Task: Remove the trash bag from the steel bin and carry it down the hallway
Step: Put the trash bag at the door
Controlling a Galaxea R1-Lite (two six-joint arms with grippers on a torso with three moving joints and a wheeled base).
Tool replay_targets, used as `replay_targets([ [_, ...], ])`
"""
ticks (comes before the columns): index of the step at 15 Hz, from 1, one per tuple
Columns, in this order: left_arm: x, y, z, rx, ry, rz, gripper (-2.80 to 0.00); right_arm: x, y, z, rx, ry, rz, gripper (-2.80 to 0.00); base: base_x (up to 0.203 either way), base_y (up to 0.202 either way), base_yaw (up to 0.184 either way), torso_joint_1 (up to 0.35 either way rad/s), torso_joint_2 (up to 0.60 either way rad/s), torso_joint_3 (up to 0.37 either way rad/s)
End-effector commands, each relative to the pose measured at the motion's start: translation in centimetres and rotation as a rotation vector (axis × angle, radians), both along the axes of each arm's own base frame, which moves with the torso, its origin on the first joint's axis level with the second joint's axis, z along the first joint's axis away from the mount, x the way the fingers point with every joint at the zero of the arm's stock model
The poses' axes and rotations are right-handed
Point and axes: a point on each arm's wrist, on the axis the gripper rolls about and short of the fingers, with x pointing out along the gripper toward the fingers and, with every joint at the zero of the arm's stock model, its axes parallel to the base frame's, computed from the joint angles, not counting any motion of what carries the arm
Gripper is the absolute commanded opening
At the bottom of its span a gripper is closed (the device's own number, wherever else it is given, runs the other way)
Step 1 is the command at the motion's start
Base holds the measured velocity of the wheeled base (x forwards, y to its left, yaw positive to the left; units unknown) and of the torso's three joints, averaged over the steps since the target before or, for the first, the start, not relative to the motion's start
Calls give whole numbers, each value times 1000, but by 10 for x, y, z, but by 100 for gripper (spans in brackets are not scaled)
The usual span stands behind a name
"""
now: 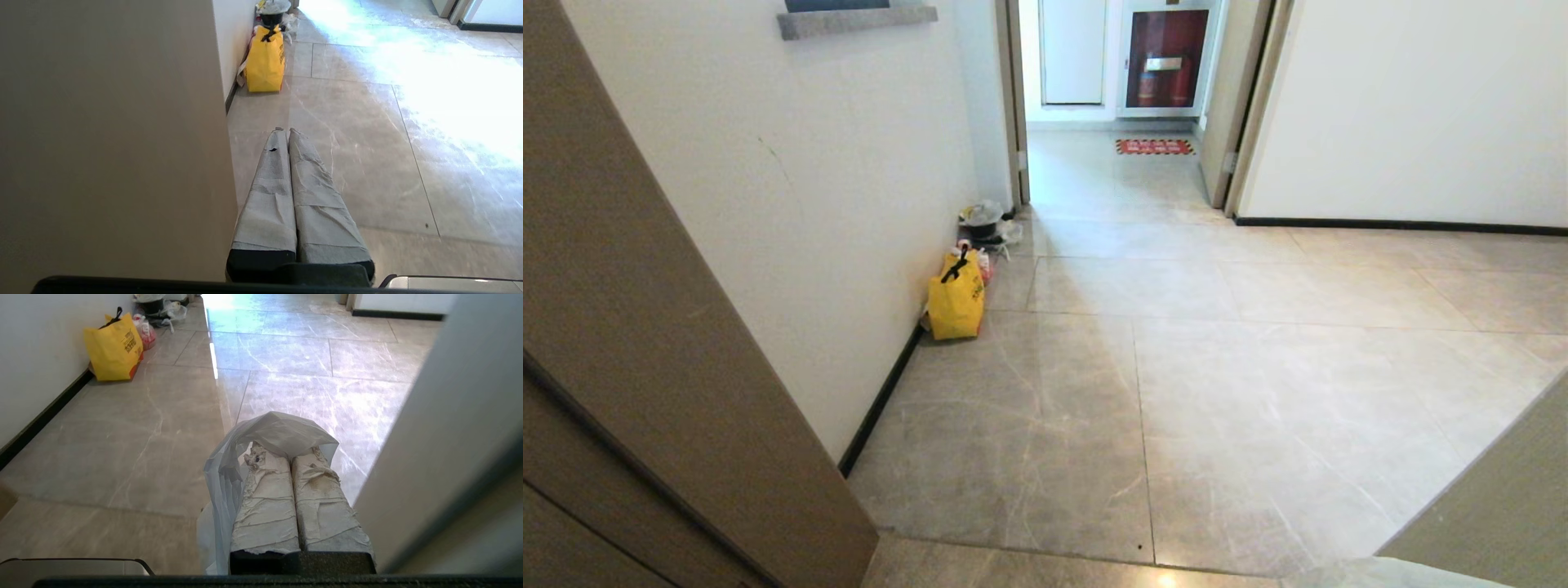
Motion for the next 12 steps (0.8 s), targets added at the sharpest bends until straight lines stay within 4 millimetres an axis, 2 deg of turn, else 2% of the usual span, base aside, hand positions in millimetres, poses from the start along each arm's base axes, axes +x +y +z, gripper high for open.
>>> replay_targets([
  [1,0,0,0,0,0,1,-280,0,0,0,-1,0,0,-280,191,0,3,-1,4,10],
  [12,0,0,0,0,0,1,-280,0,0,0,-1,0,0,-280,188,0,1,2,2,0],
])
